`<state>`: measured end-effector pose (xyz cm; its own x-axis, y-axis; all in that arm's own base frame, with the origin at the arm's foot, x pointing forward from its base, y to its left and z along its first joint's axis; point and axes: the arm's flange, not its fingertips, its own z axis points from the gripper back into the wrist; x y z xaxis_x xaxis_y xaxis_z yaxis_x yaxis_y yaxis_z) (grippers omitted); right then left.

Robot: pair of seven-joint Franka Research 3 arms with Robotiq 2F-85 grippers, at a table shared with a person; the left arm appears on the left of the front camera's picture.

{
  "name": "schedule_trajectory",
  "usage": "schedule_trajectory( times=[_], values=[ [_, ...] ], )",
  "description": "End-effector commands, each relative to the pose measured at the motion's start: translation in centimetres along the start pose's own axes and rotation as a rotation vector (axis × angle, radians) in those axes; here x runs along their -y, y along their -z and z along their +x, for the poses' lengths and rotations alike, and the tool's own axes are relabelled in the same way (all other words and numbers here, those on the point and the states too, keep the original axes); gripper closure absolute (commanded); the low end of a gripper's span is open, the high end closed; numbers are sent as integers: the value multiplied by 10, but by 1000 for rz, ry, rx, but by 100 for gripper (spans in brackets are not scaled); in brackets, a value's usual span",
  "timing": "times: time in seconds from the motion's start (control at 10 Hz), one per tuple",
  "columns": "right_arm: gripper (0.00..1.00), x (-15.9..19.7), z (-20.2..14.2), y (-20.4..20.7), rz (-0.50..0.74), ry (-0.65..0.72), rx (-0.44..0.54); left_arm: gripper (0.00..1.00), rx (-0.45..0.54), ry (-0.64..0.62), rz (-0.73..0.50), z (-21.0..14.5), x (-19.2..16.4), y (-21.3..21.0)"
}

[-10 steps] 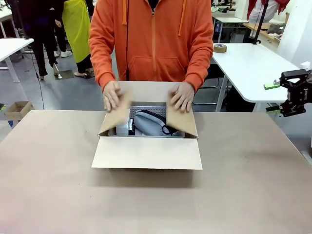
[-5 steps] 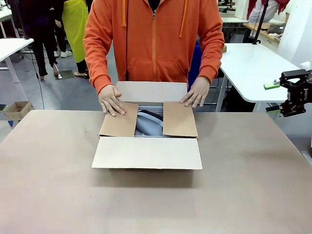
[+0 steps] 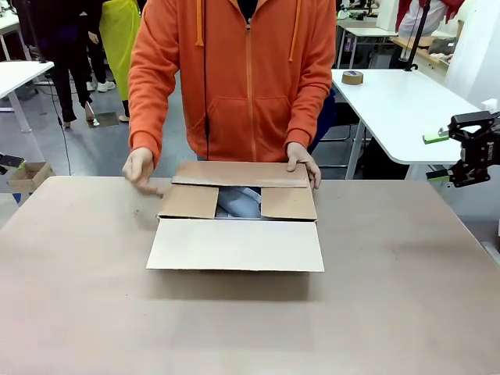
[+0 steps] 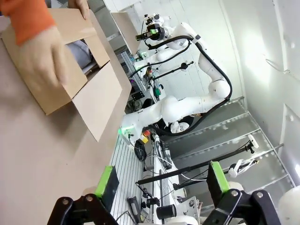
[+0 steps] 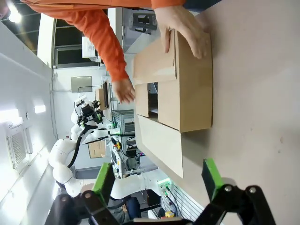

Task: Pack the gift set into the box.
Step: Press and hold the closed box until the human finishes sealing it.

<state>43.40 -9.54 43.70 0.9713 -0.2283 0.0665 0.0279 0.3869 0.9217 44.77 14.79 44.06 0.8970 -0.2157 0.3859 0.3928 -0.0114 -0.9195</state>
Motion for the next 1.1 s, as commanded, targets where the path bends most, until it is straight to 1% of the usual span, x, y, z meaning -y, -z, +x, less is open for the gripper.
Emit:
schedule_trajectory(
  times=[0.0, 1.0],
  values=[
    [0, 2, -1, -2, -3, -27, -7, 0, -4, -9, 4, -6, 1, 1],
    [0, 2, -1, -2, -3, -27, -7, 0, -4, -9, 4, -6, 1, 1]
  ],
)
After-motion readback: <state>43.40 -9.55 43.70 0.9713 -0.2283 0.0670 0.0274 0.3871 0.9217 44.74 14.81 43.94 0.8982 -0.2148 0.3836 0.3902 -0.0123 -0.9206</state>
